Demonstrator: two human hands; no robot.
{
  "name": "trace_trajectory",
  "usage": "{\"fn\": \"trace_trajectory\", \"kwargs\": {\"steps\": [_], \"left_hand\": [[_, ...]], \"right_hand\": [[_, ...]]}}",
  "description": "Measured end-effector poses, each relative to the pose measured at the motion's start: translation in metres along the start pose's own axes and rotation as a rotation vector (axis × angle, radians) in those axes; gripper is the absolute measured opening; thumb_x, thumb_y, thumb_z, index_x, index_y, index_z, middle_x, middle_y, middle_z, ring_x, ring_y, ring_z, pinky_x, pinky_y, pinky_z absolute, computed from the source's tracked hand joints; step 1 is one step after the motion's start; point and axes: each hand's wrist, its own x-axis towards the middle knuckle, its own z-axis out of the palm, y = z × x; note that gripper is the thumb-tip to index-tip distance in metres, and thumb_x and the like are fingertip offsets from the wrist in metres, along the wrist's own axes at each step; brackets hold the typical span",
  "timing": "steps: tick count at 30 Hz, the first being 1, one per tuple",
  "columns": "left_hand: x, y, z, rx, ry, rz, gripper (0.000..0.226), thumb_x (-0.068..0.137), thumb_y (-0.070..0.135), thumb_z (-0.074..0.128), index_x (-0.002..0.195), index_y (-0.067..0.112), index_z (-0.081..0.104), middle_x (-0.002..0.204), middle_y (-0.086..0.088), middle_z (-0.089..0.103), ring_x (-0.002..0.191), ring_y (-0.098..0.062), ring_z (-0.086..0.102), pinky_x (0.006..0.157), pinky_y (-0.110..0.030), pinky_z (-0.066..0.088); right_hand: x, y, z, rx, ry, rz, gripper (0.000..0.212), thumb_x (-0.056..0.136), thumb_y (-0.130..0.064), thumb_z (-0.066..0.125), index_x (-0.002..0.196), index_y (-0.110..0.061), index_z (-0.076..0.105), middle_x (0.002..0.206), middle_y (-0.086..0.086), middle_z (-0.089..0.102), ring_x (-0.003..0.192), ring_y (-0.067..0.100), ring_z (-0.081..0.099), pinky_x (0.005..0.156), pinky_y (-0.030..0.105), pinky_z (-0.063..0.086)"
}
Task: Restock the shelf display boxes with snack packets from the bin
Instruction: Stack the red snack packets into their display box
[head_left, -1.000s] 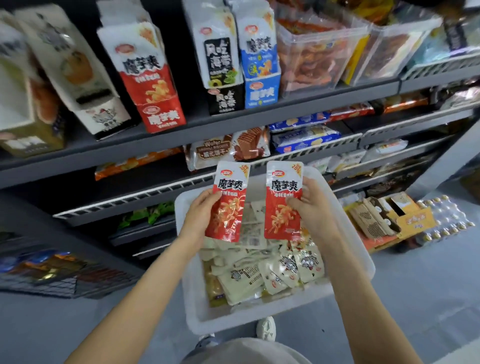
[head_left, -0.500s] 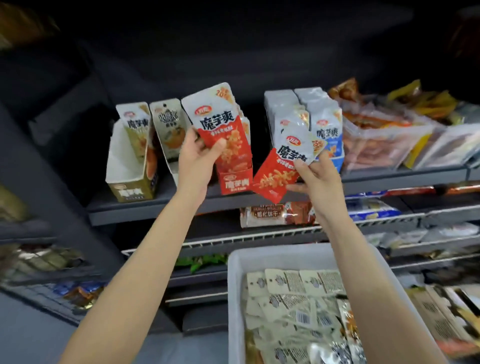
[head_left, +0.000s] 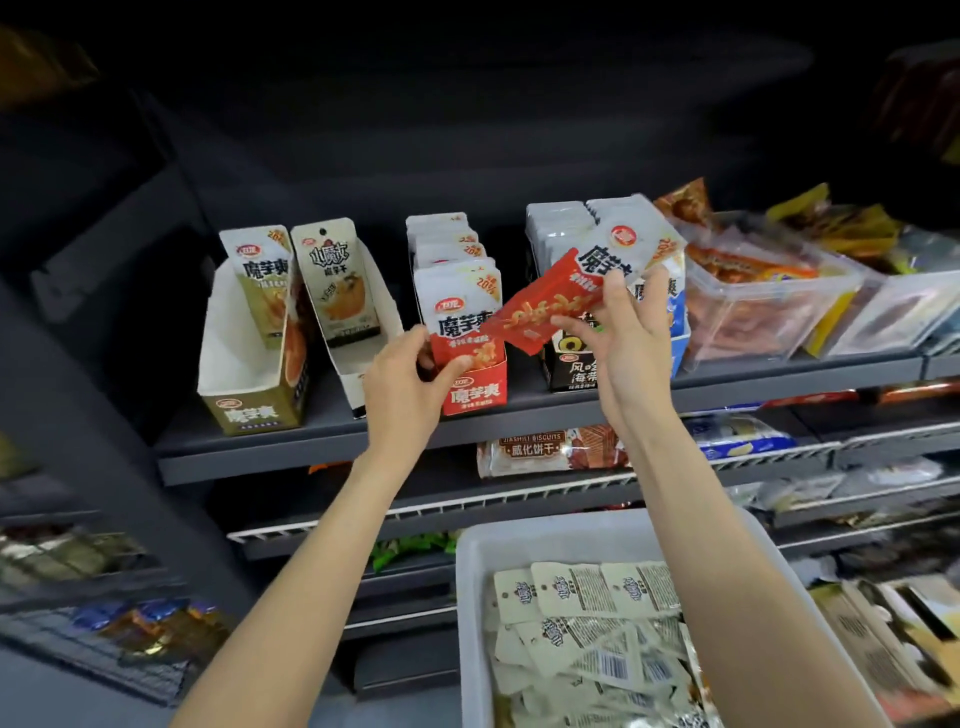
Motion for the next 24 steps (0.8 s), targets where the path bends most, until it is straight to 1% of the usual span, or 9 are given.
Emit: {"fn": "trace_trajectory", "kwargs": {"steps": [2, 5, 7, 11, 13, 15, 18, 21, 24], "left_hand": [[0.000, 0.000, -0.003, -0.001, -0.040, -0.016, 0.030, 0.081, 0.035, 0.071, 0.088, 0.008, 0.061, 0.080, -0.002, 0.064, 0.071, -0.014, 0.055, 0.061, -0.028, 0.044], [0.006, 0.002, -0.013, -0.169, -0.087, -0.107, 0.021, 0.087, 0.029, 0.066, 0.099, 0.012, 0.065, 0.089, 0.004, 0.067, 0.078, -0.005, 0.060, 0.069, -0.020, 0.049], [0.010, -0.001, -0.020, -0.195, -0.094, -0.103, 0.014, 0.088, 0.025, 0.065, 0.099, 0.016, 0.066, 0.089, 0.006, 0.068, 0.079, -0.001, 0.061, 0.070, -0.016, 0.049], [0.018, -0.007, -0.023, -0.136, -0.121, -0.079, 0.015, 0.088, 0.025, 0.065, 0.099, 0.015, 0.069, 0.087, 0.005, 0.070, 0.082, -0.010, 0.065, 0.075, -0.021, 0.051], [0.021, -0.009, -0.023, -0.121, -0.134, -0.082, 0.016, 0.087, 0.025, 0.066, 0.099, 0.015, 0.070, 0.087, 0.003, 0.071, 0.082, -0.011, 0.066, 0.077, -0.026, 0.053], [0.024, -0.010, -0.023, -0.107, -0.141, -0.066, 0.018, 0.086, 0.025, 0.067, 0.099, 0.013, 0.070, 0.088, 0.001, 0.072, 0.080, -0.009, 0.066, 0.077, -0.026, 0.054], [0.025, -0.009, -0.025, -0.090, -0.129, -0.050, 0.021, 0.086, 0.024, 0.067, 0.102, 0.011, 0.071, 0.090, 0.003, 0.071, 0.080, -0.006, 0.063, 0.074, -0.017, 0.050], [0.025, -0.009, -0.026, -0.108, -0.134, -0.059, 0.021, 0.086, 0.023, 0.068, 0.103, 0.011, 0.072, 0.089, 0.007, 0.068, 0.079, -0.004, 0.062, 0.072, -0.011, 0.047], [0.024, -0.009, -0.026, -0.115, -0.139, -0.045, 0.020, 0.087, 0.021, 0.067, 0.104, 0.013, 0.072, 0.093, 0.003, 0.072, 0.078, 0.000, 0.062, 0.072, -0.008, 0.046]], "right_hand": [[0.003, 0.003, 0.007, -0.002, -0.038, -0.006, 0.019, 0.102, -0.015, 0.038, 0.121, -0.013, 0.033, 0.089, -0.001, 0.055, 0.078, 0.005, 0.059, 0.075, 0.034, 0.056], [0.008, 0.012, 0.017, -0.004, -0.105, 0.017, 0.022, 0.102, -0.015, 0.039, 0.123, -0.012, 0.032, 0.095, 0.001, 0.058, 0.088, 0.009, 0.060, 0.074, 0.034, 0.057], [0.010, 0.021, 0.022, -0.010, -0.159, 0.038, 0.016, 0.101, -0.016, 0.040, 0.116, -0.015, 0.035, 0.095, -0.002, 0.062, 0.090, 0.009, 0.062, 0.074, 0.034, 0.057], [0.012, 0.032, 0.026, -0.109, -0.235, 0.024, 0.015, 0.101, -0.013, 0.039, 0.110, -0.026, 0.040, 0.103, 0.003, 0.061, 0.095, 0.013, 0.063, 0.074, 0.033, 0.057], [0.011, 0.032, 0.027, -0.222, -0.262, -0.019, 0.014, 0.101, -0.015, 0.040, 0.105, -0.028, 0.038, 0.100, 0.005, 0.062, 0.089, 0.014, 0.065, 0.071, 0.033, 0.058], [0.012, 0.029, 0.030, -0.371, -0.241, -0.069, 0.011, 0.101, -0.019, 0.042, 0.109, -0.024, 0.039, 0.095, 0.003, 0.065, 0.078, 0.014, 0.068, 0.064, 0.030, 0.058], [0.016, 0.027, 0.038, -0.632, -0.159, -0.154, 0.032, 0.099, -0.028, 0.045, 0.125, -0.010, 0.037, 0.095, 0.003, 0.069, 0.065, 0.013, 0.070, 0.057, 0.026, 0.056], [0.012, 0.029, 0.042, -0.765, -0.101, -0.223, 0.038, 0.100, -0.031, 0.043, 0.128, -0.007, 0.037, 0.091, 0.006, 0.068, 0.064, 0.012, 0.068, 0.056, 0.029, 0.057], [0.002, 0.037, 0.045, -0.947, -0.171, -0.325, 0.031, 0.100, -0.030, 0.043, 0.121, -0.007, 0.041, 0.088, 0.008, 0.068, 0.063, 0.017, 0.067, 0.053, 0.036, 0.056]]}}
